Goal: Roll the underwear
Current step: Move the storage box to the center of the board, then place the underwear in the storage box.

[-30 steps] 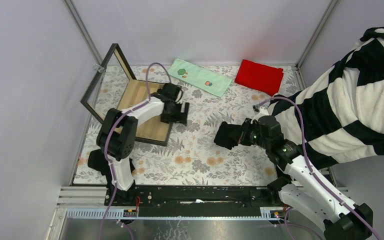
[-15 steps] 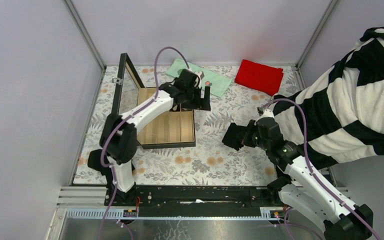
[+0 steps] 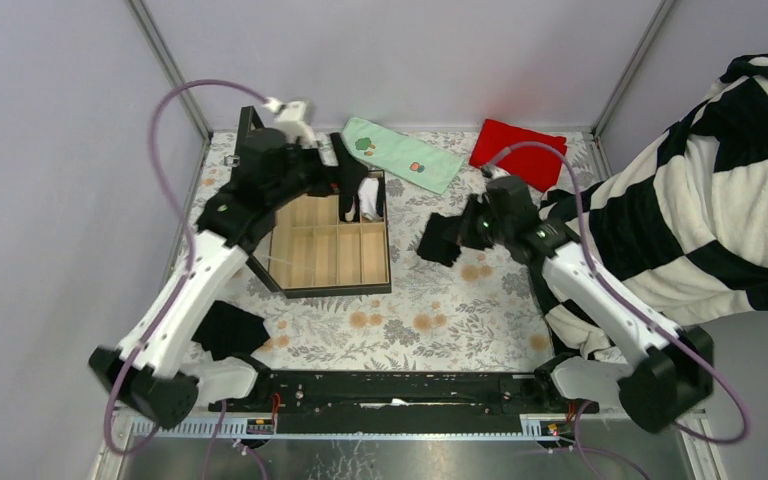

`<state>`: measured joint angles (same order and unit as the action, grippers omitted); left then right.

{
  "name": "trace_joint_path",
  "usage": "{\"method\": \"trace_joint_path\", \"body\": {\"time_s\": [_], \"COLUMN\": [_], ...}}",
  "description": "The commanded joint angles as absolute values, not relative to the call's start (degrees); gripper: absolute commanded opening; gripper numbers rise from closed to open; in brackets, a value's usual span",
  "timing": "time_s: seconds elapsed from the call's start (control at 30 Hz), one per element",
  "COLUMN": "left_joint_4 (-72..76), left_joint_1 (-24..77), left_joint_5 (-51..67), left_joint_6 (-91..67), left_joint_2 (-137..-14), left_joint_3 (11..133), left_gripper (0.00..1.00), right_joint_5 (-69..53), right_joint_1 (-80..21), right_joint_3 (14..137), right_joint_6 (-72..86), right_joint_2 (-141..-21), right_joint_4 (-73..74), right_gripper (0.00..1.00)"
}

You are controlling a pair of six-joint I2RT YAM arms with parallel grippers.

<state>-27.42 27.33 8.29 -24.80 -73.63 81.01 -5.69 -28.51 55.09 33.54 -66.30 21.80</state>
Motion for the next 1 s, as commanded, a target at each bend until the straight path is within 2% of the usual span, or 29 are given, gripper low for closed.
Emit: {"method": "trace_joint_path", "body": {"time_s": [0.0, 0.2, 0.33, 0.6, 0.7, 0.97], "left_joint_4": [-26.5, -32.1, -35.2, -37.0, -36.9, -36.9], "left_joint_1": [20.4, 18.3, 18.1, 17.7, 17.8, 17.8], "left_joint_5": [6.2, -1.3, -7.3, -9.0, -8.6, -7.4], "left_joint_6": [-26.0, -21.5, -19.7, -18.4, -18.6, -19.2], "left_joint_2": [-66.7, -58.6, -56.4, -54.2, -53.7, -53.0], "left_joint_3": [75.0, 73.2, 73.5, 72.8, 72.2, 70.4], "left_gripper": [0.99, 0.99, 0.99, 0.99, 0.99, 0.99], "right_joint_5": [-13.5, -10.9, -11.1, -14.6, -15.6, -19.7], "right_joint_1": [-30.8, -37.3, -39.7, -44.8, -45.6, -46.0], "right_joint_3": [66.8, 89.3, 100.1, 126.0, 130.1, 131.4], "right_joint_6": [34.7, 32.8, 33.8, 34.2, 34.3, 35.9], "right_joint_2": [-76.7, -94.3, -104.5, -125.3, -129.5, -135.5], "right_joint_4": [23.3, 31.3, 32.5, 44.4, 45.1, 46.0], "right_gripper": [0.00, 0.00, 0.00, 0.00, 0.00, 0.00]}}
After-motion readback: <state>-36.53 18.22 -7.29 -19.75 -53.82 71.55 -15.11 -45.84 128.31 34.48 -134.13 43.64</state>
